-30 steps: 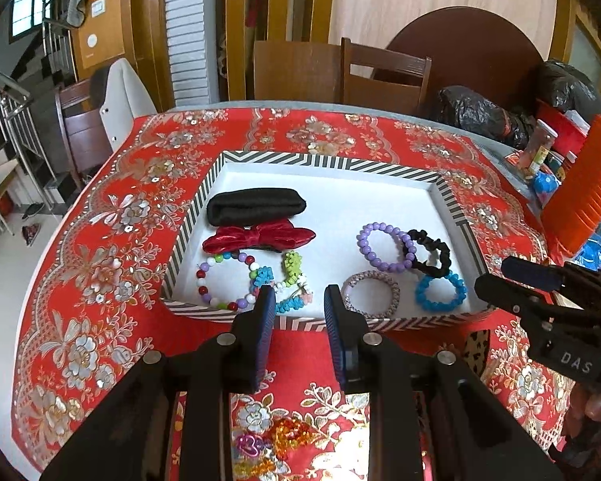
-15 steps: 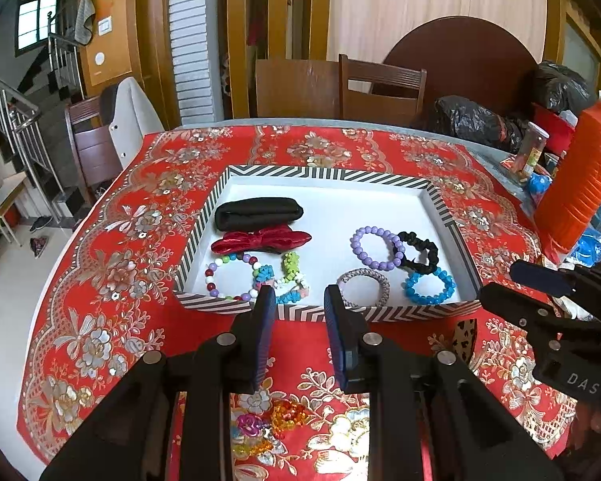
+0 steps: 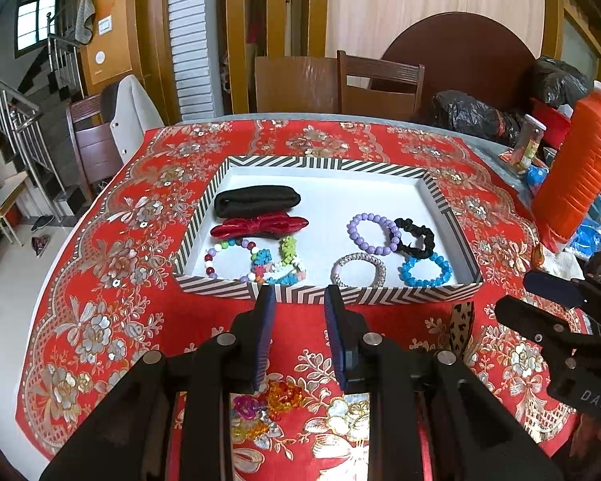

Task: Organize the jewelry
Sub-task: 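Withdraw both tools from the tray toward the leopard bow, then grasp orange bead bracelet with left tool while right tool grasps leopard-print bow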

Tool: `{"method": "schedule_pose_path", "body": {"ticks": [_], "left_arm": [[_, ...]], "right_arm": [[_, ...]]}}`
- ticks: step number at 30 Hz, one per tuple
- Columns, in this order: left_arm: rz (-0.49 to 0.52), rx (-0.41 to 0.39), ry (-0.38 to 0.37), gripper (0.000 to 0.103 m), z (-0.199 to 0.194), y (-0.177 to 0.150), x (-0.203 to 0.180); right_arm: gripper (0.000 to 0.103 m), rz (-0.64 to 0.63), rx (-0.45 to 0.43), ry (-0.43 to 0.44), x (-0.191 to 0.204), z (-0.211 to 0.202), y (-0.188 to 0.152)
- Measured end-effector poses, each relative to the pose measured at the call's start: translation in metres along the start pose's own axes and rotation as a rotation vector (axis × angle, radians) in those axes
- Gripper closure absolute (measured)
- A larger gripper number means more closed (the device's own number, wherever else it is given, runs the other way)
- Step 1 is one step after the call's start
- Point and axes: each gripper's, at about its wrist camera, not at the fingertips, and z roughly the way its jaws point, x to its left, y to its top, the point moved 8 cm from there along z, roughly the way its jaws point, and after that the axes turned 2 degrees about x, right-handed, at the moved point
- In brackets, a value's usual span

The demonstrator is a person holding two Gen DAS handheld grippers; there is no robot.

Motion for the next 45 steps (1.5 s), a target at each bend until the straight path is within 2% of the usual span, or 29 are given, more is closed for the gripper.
{"method": "schedule_pose_path", "body": {"ticks": [7,13,21,29,39,45], "left_arm": [[-0.050,0.036,-0.021,0.067,0.001,-0.006,0.021],[-0.117,0.094,-0.043,0.067,0.008,-0.016,0.052],[-0.243,0.171,-0.117,0.067,0.019,-0.028,0.085],[-0.187,0.279,-0.196,0.067,0.028,-0.063,0.070],[-0.101,0.269,-0.130,0.067,0.027,-0.075,0.057],[-0.071,0.268,-0.121,0.067,0.027,-0.076,0.051]], "right_arm": [[0.047,0.041,0.015,-0.027,-0.028,-0.004,-0.008],[0.046,0.105,0.075,-0.024,-0.055,0.005,-0.028],[0.046,0.099,0.134,0.016,-0.048,0.020,-0.043],[0.046,0.072,0.160,0.017,-0.040,0.027,-0.046],[0.046,0.070,0.172,0.012,-0.040,0.030,-0.048],[0.046,0.061,0.180,0.019,-0.034,0.032,-0.049]]}}
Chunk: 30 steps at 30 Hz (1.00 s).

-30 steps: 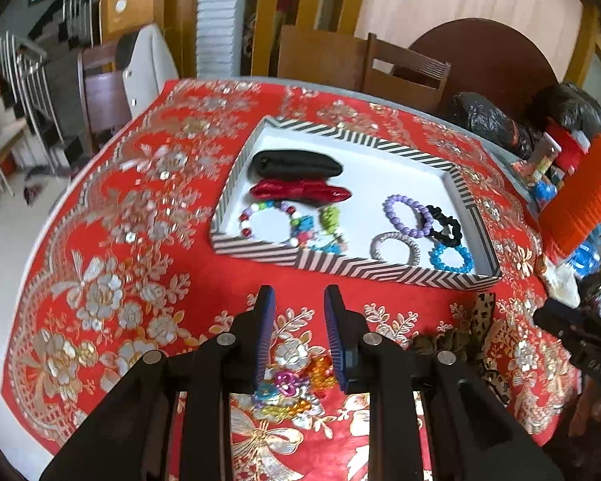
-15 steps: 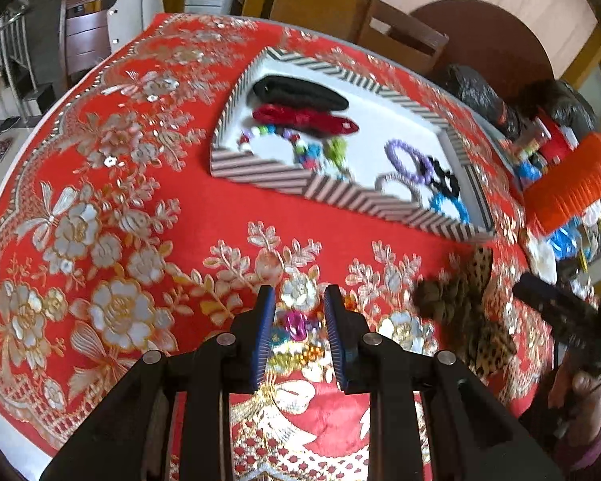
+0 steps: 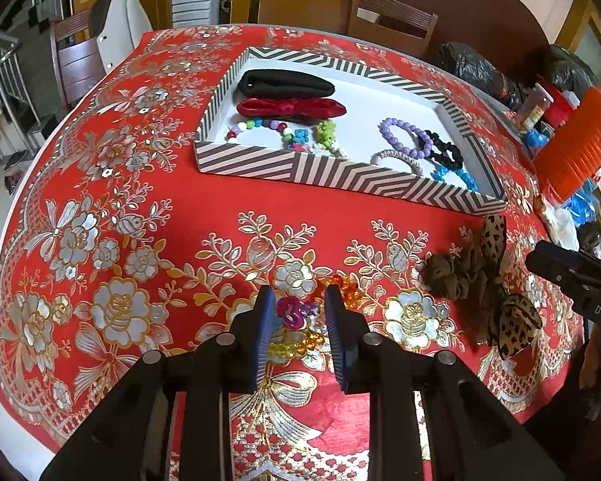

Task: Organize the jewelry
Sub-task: 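Grasp orange bead bracelet with left tool while right tool grasps leopard-print bow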

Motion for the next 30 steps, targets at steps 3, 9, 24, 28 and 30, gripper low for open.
{"method": "schedule_pose_path", "body": {"ticks": [3,9,24,28,30], "left_arm": [[0.003,0.004,-0.003,0.067,0.001,-0.001,-0.002],[-0.002,0.022,-0.028,0.067,0.006,-0.004,-0.004],[-0.010,0.091,-0.158,0.057,0.017,-0.007,-0.014],[0.021,0.103,-0.153,0.057,0.022,-0.008,-0.019],[0.031,0.102,-0.143,0.057,0.024,-0.007,-0.019]], "right_arm": [[0.046,-0.005,0.008,0.000,0.002,0.003,-0.001],[0.046,0.000,0.012,0.000,0.000,0.004,-0.002],[0.046,0.061,0.027,0.014,-0.018,0.002,-0.004],[0.046,0.013,0.051,0.035,0.000,0.012,-0.005],[0.046,-0.015,0.066,0.041,0.008,0.018,-0.005]]}}
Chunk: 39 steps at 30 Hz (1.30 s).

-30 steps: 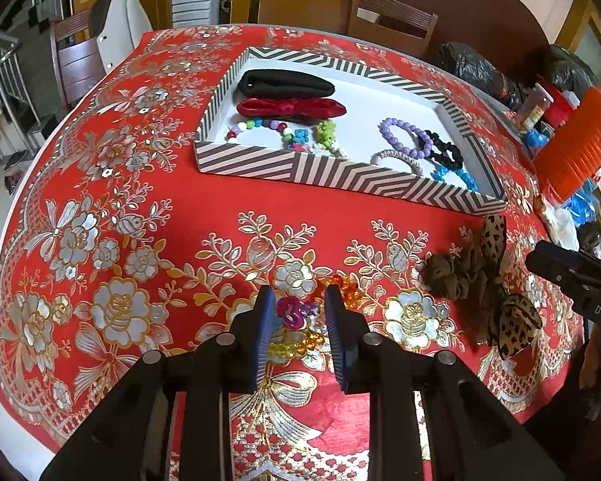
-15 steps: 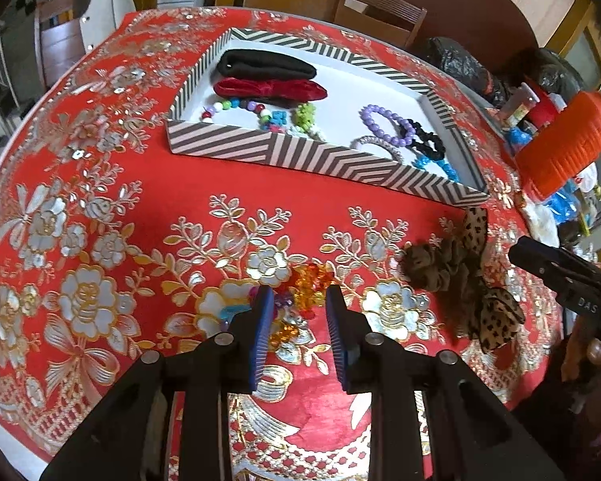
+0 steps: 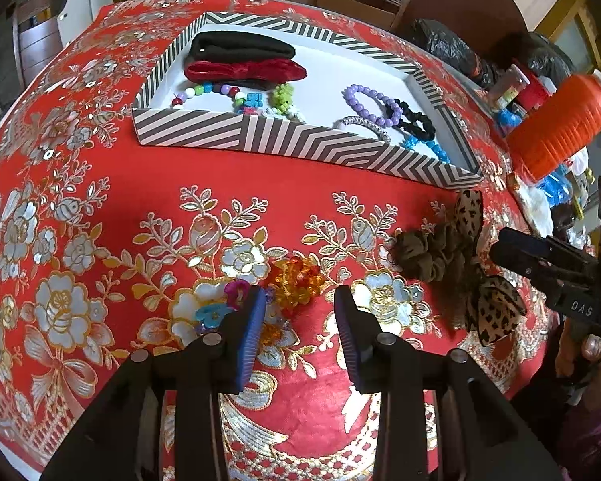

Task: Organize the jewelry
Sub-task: 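Grasp orange bead bracelet with left tool while right tool grasps leopard-print bow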

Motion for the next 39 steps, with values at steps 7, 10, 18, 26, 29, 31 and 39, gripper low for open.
{"method": "schedule_pose_path", "body": {"ticks": [7,10,18,26,29,31,39], "left_arm": [[0.031,-0.003,0.014,0.056,0.002,0.004,-0.002],[0.080,-0.012,-0.006,0.056,0.000,0.006,-0.012],[0.135,0.001,0.054,0.049,0.010,0.010,-0.018],[0.150,-0.014,0.078,0.053,0.014,0.016,-0.019],[0.157,-0.016,0.093,0.053,0.012,0.015,-0.016],[0.178,-0.017,0.113,0.053,0.013,0.013,-0.015],[0.113,0.002,0.002,0.085,0.015,0.012,-0.014]], "right_arm": [[0.046,-0.028,0.037,-0.010,0.007,0.020,0.003],[0.046,-0.027,0.042,-0.007,0.007,0.023,0.003],[0.046,-0.035,0.042,-0.010,0.009,0.028,0.004],[0.053,-0.098,0.012,-0.034,0.016,0.038,0.000],[0.062,-0.108,0.008,-0.028,0.017,0.037,0.000],[0.068,-0.120,0.002,-0.021,0.019,0.037,0.001],[0.085,-0.174,-0.055,-0.021,0.029,0.022,0.004]]}}
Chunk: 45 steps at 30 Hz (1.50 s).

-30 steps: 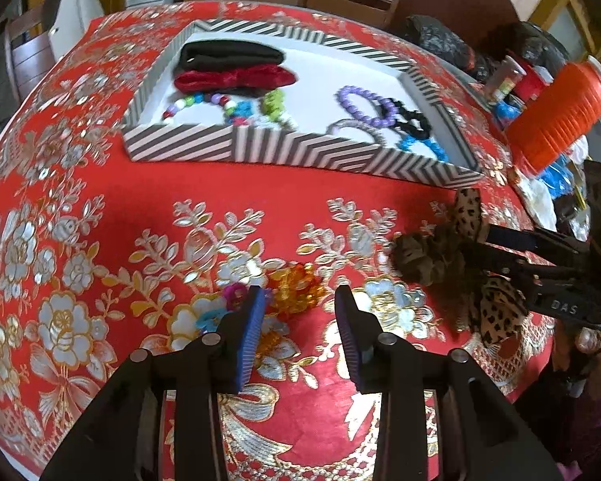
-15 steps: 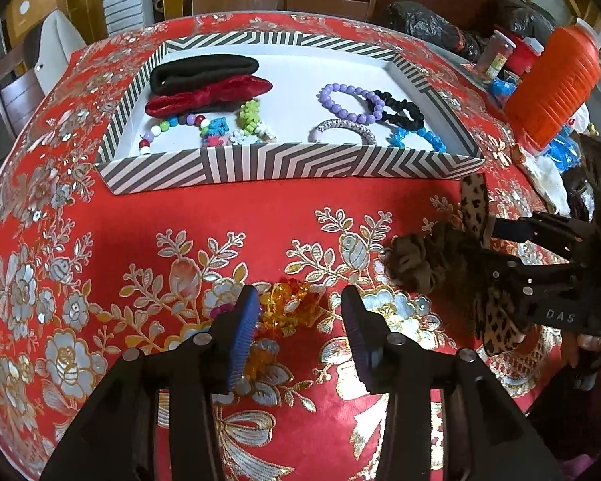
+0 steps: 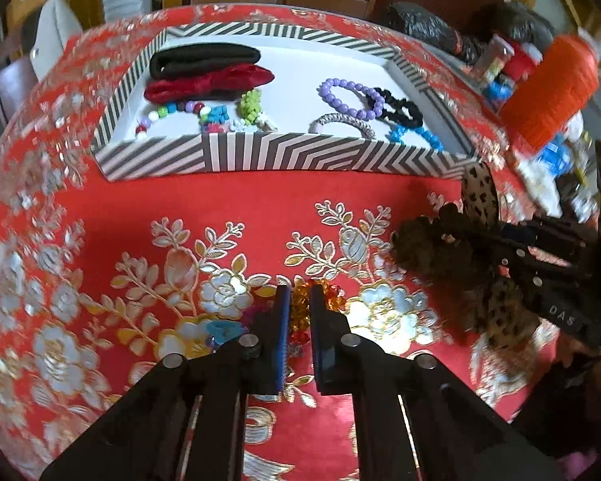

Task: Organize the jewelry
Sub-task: 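Grasp orange bead bracelet with left tool while right tool grasps leopard-print bow, then carry orange bracelet and leopard bow into the tray and open both tools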

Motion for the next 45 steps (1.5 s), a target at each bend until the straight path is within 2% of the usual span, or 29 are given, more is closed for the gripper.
{"method": "schedule_pose_path", "body": {"ticks": [4,14,21,30,45], "left_arm": [[-0.004,-0.039,-0.022,0.085,-0.017,0.005,-0.002],[-0.019,-0.174,-0.063,0.085,-0.078,0.047,-0.009],[0.013,-0.236,-0.029,0.085,-0.098,0.084,-0.021],[0.050,-0.263,0.042,0.085,-0.087,0.119,-0.030],[0.053,-0.248,0.128,0.085,-0.047,0.162,-0.016]], "right_arm": [[0.085,0.004,-0.036,0.012,0.000,-0.017,0.007],[0.085,0.009,-0.124,0.034,-0.005,-0.061,0.031],[0.085,0.029,-0.172,0.008,-0.023,-0.083,0.052],[0.085,0.068,-0.191,-0.023,-0.048,-0.078,0.083],[0.085,0.141,-0.148,-0.041,-0.079,-0.025,0.132]]}}
